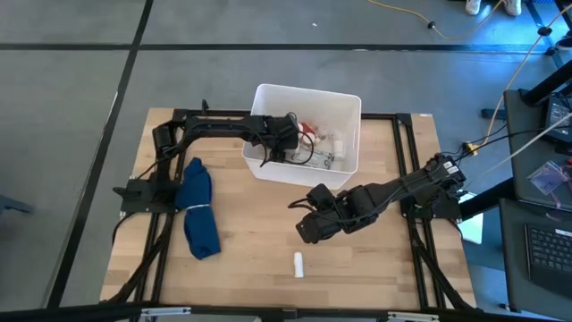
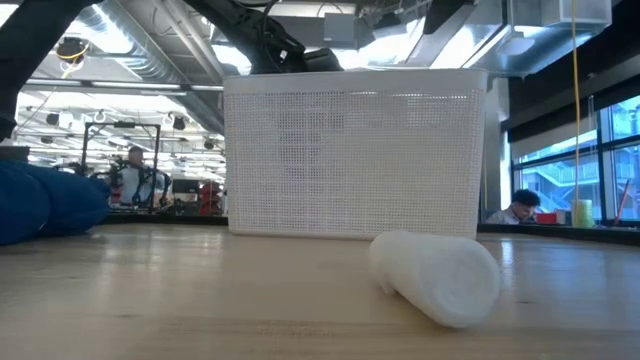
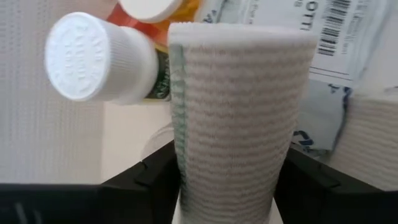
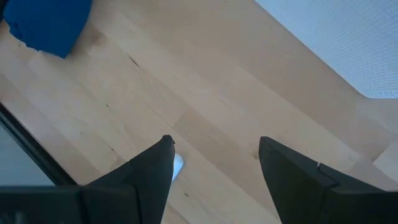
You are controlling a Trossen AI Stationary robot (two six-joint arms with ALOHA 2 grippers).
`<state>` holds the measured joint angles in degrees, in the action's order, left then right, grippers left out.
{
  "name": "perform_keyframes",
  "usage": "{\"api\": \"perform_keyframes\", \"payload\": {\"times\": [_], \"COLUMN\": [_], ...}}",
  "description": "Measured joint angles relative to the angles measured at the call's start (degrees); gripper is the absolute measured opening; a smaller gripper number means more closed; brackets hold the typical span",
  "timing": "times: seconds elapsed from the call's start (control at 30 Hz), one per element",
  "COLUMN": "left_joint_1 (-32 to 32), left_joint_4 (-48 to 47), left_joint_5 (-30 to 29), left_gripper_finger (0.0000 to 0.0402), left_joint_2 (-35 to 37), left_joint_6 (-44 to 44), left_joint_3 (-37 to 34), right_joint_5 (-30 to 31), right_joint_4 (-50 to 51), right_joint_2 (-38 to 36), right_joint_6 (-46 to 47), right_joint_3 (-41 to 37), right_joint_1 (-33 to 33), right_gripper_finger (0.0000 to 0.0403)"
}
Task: Pick & place medical supplies in basket/bin
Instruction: Put the bandage in the white bin, then put the rolled gauze in the white bin
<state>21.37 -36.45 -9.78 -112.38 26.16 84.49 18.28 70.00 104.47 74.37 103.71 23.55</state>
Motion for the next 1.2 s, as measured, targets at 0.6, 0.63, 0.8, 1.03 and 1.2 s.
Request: {"api": "perform_keyframes", "payload": {"times": [0.6, 0.63, 0.8, 1.03, 1.2], "left_joint_1": [-0.33, -0.33, -0.44, -0.44, -0.44], "left_joint_4": [-0.39, -0.34, -0.17, 2.48, 5.01], "left_joint_5": [-5.13, -5.39, -5.47, -0.54, 10.03], "left_gripper_finger": [0.0285, 0.0284, 0.0284, 0.0283, 0.0283], "left_joint_2": [2.94, 3.82, 8.33, 15.42, 20.12], "left_joint_6": [1.11, 1.49, 2.76, -0.75, -6.06], "left_joint_3": [0.0, 0.0, 0.04, 0.04, 0.04], "right_joint_5": [-0.37, -0.39, -0.39, -0.39, 0.22], "right_joint_4": [0.24, 0.24, 0.8, 1.31, 0.25], "right_joint_2": [-0.02, -0.02, -0.04, -0.04, -0.07], "right_joint_6": [0.0, 0.0, -0.02, -1.47, -4.15], "right_joint_3": [0.02, -0.01, 0.0, 0.01, 0.0], "right_joint_1": [0.0, 0.0, 0.0, 0.0, 0.0], "right_gripper_finger": [0.0234, 0.0234, 0.0234, 0.0234, 0.0234]}}
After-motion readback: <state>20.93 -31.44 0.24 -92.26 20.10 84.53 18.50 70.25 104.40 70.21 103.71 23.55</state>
